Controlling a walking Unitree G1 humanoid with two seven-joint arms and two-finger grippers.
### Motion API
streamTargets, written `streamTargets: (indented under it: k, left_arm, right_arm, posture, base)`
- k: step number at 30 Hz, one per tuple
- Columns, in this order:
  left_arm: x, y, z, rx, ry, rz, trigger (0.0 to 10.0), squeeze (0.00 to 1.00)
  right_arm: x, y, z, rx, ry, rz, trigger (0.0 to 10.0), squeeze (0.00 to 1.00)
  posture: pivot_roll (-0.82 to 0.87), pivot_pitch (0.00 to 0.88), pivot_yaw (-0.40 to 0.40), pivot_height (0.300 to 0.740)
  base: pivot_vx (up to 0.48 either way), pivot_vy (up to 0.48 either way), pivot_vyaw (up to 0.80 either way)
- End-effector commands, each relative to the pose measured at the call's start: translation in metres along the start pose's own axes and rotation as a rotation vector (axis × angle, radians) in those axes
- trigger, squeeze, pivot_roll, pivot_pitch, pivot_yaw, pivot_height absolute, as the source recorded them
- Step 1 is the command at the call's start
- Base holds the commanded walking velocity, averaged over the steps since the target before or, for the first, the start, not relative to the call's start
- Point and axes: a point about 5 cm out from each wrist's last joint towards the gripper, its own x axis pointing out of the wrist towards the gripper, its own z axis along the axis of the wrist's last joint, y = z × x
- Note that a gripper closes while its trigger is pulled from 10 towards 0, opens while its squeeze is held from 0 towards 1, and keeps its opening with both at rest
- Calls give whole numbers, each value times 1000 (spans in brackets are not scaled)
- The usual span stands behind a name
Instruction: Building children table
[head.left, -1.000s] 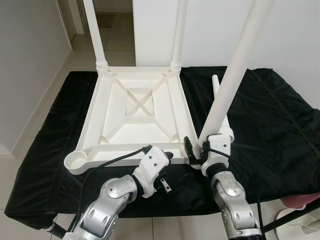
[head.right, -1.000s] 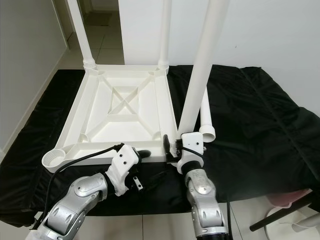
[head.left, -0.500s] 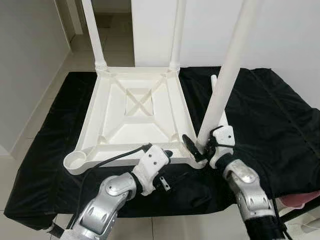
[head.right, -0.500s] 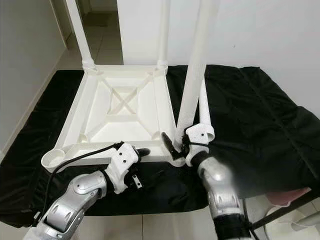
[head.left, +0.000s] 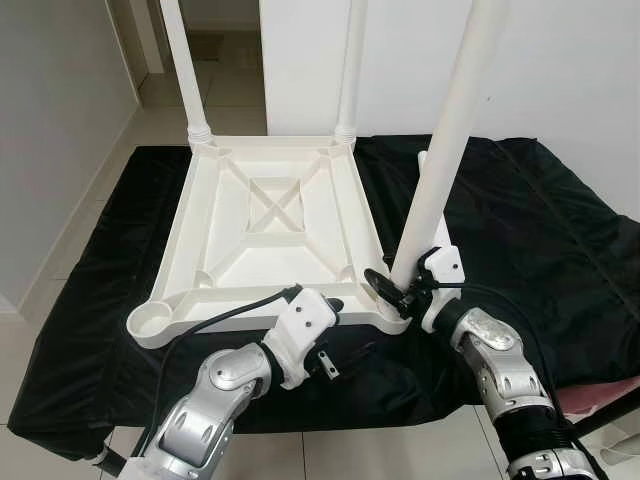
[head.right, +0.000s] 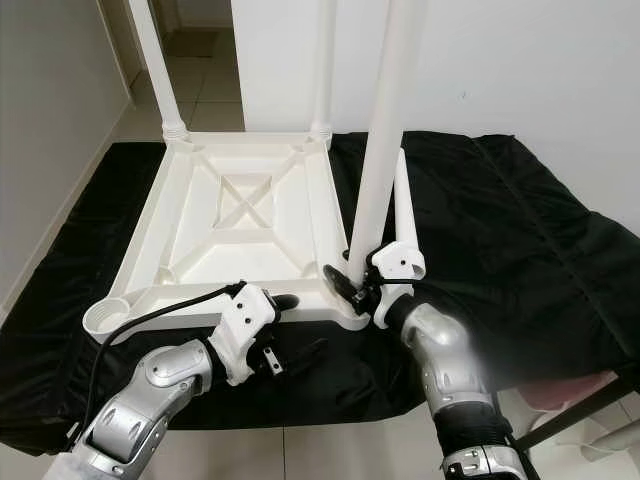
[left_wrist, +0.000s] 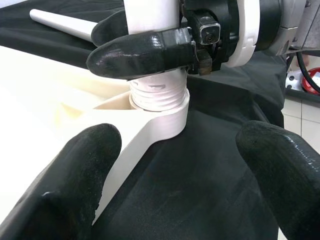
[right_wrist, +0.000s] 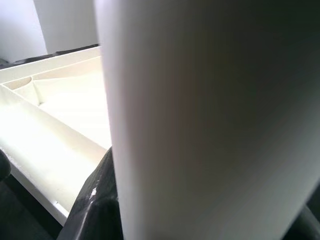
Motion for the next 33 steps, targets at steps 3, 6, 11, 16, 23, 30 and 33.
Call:
streamTargets:
  k: [3,6,11,16,23,30,33]
  left_arm:
    - [-2,2,-3,3,15,44,10000,0]
    - [-3,1,-4,2,18,39,10000,0]
    - [-3,1,-4,2,19,37,10000,0]
    - [-3,1,-4,0,19,37,10000,0]
    - [-2,-2,-6,-5,21,26,10000,0]
    - [-2,1,-5,1,21,32,10000,0]
    - [-1,1,-4,4,16,38,10000,0]
  right_arm:
    - [-4,2,-8,38,19,17,0,0]
    - [-6,4,-9,70,8,-14,10000,0]
    - [-6,5,-9,84,5,-30,10000,0]
    - [-6,9,-7,90,8,-69,10000,0]
    - [-2,15,3,101,12,-285,10000,0]
    - [-8,32,1,77,70,-656,10000,0]
    - [-8,43,0,123,62,-748,10000,0]
  posture:
    - [-24,0,-9,740]
    - [-28,2,-6,740]
    - [-29,4,-9,740]
    - [-29,7,-10,740]
    - [-36,5,-13,740]
    - [-32,0,-27,740]
    - [-17,0,-37,740]
  base:
    - [0,0,0]
    - [0,0,0]
    - [0,0,0]
    - [0,0,0]
    - [0,0,0]
    - [0,0,0]
    - [0,0,0]
